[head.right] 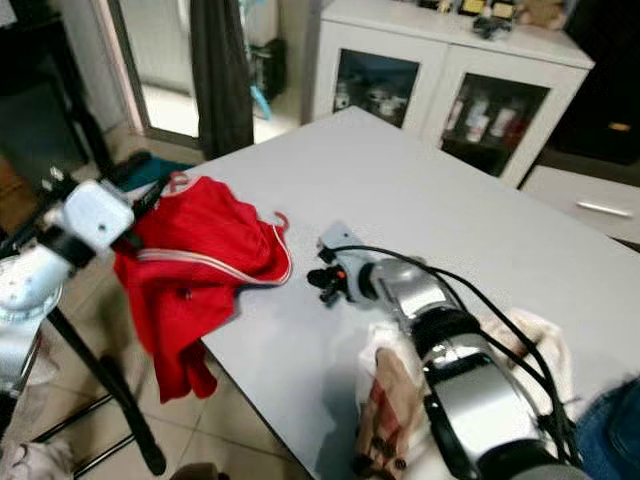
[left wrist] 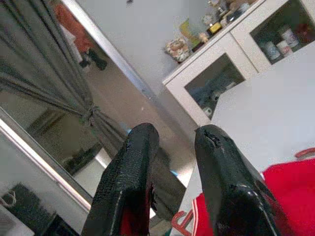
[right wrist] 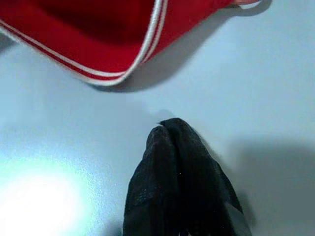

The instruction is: Hang hanger

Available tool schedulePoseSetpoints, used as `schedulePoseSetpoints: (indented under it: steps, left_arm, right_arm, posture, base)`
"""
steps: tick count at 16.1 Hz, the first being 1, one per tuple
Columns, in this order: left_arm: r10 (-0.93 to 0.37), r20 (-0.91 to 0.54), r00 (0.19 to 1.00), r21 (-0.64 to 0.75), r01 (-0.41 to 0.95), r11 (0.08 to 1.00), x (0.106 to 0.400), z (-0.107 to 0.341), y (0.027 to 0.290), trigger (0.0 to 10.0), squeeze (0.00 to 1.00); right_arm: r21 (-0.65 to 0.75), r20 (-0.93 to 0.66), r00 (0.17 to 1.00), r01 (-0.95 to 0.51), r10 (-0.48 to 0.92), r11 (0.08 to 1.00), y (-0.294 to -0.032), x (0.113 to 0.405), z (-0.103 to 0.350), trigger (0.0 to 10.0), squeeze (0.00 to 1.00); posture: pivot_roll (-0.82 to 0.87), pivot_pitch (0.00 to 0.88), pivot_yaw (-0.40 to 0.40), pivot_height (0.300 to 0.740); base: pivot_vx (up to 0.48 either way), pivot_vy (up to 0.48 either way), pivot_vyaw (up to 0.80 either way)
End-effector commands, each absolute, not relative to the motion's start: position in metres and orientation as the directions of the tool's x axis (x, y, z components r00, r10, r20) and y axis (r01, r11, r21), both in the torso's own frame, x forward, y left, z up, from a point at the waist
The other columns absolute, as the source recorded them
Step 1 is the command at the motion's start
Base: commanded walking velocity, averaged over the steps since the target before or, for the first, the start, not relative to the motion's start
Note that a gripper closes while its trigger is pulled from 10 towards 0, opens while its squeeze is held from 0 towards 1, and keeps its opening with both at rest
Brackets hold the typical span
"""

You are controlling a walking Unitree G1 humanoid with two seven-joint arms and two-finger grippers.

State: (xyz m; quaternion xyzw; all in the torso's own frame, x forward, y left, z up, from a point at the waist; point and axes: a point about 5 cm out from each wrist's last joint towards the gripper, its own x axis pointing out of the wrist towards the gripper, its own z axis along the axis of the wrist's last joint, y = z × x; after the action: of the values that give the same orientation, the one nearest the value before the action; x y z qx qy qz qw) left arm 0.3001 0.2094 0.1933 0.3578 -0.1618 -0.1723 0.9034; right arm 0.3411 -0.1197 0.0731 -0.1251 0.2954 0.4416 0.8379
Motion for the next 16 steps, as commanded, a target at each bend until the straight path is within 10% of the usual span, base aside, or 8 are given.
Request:
schedulePoseSetpoints:
  steps: [1,6,11,16]
  left_arm:
    - [-0.424,0.170,0.889,0.655,0.220,0.723,0.305,0.189,0.205,10.0,0.00]
    - [-0.375,-0.005,0.927,0.353,0.352,0.867,0.309,0.136,0.190,10.0,0.00]
    - [-0.099,-0.424,0.900,0.087,0.149,0.985,0.305,0.064,0.200,10.0,0.00]
    - [-0.289,-0.521,0.803,0.017,0.348,0.937,0.303,0.048,0.164,10.0,0.00]
  right_arm:
    - [0.118,-0.691,0.371,-0.789,0.620,0.603,-0.137,0.325,0.049,10.0,0.00]
    - [0.233,-0.435,0.439,-0.788,0.786,0.569,-0.119,0.344,0.094,10.0,0.00]
    - [0.250,-0.299,0.513,-0.771,0.804,0.585,-0.111,0.360,0.131,10.0,0.00]
    - [0.233,-0.196,0.525,-0.795,0.828,0.559,-0.103,0.365,0.160,10.0,0.00]
  posture:
    - [0.12,0.016,-0.042,0.740]
    - [0.12,0.015,-0.030,0.740]
    - [0.12,0.016,-0.031,0.740]
    - [0.13,0.014,-0.024,0.740]
  base:
    - [0.000,0.000,0.00]
    - [0.000,0.000,0.00]
    - [0.000,0.000,0.00]
    - [0.000,0.000,0.00]
